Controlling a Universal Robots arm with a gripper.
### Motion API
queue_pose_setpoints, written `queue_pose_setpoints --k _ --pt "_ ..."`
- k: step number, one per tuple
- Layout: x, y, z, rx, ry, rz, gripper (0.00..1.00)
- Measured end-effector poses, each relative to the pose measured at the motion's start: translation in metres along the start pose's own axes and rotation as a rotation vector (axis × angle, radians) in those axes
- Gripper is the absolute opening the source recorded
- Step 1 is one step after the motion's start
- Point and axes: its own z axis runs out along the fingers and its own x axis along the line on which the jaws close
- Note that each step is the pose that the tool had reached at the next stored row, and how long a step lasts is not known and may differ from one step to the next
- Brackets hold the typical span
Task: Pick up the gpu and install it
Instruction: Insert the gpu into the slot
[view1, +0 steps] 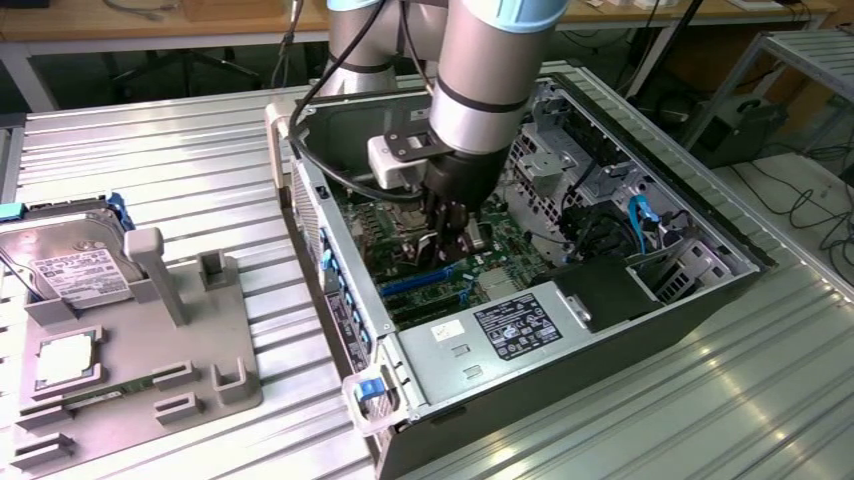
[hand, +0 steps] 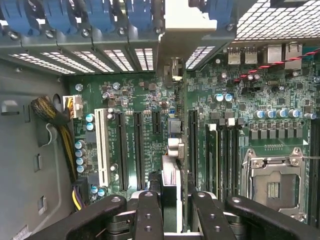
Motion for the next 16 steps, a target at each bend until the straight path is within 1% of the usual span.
queue_pose_setpoints --k 8,16 --pt "0.0 0.0037 0.004 0.0 -0.0001 0.0 0.28" --pt "0.0 0.0047 0.0123 -0.0002 -0.0001 0.0 0.28"
